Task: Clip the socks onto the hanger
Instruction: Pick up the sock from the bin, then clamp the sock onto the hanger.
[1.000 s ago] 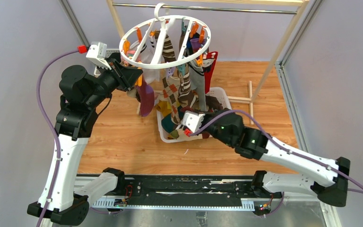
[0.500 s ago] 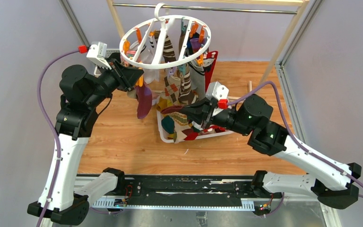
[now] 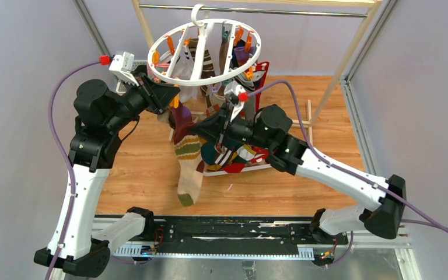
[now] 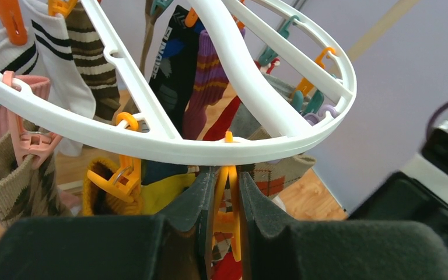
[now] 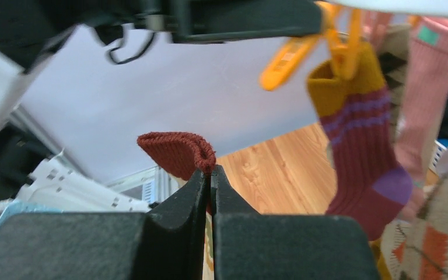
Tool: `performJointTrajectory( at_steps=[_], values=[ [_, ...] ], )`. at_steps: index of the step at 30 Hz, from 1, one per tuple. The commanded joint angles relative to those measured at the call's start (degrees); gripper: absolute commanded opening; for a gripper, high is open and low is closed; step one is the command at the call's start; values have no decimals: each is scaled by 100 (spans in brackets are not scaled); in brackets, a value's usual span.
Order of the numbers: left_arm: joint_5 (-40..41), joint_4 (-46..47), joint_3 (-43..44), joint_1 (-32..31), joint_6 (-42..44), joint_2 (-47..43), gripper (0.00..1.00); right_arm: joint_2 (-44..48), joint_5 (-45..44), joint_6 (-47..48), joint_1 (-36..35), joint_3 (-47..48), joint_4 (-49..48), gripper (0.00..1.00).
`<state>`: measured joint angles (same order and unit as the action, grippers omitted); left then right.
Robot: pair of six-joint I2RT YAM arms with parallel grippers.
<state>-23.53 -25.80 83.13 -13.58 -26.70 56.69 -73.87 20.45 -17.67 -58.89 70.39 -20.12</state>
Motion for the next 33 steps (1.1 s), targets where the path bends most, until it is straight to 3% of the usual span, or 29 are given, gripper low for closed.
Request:
performJointTrajectory(
  at_steps=[1,14,33],
  values=[
    [-286,-106,83,14,-49,-34,4,-360,-348,-707,307,106,-786,0],
    [-620,255,-140,14,-241,-48,4,-812,-772,-1011,341,545,-574,0],
    [-948,477,-259,14,-445,-80,1,-953,-267,-1721,622,258,-1537,0]
  ],
)
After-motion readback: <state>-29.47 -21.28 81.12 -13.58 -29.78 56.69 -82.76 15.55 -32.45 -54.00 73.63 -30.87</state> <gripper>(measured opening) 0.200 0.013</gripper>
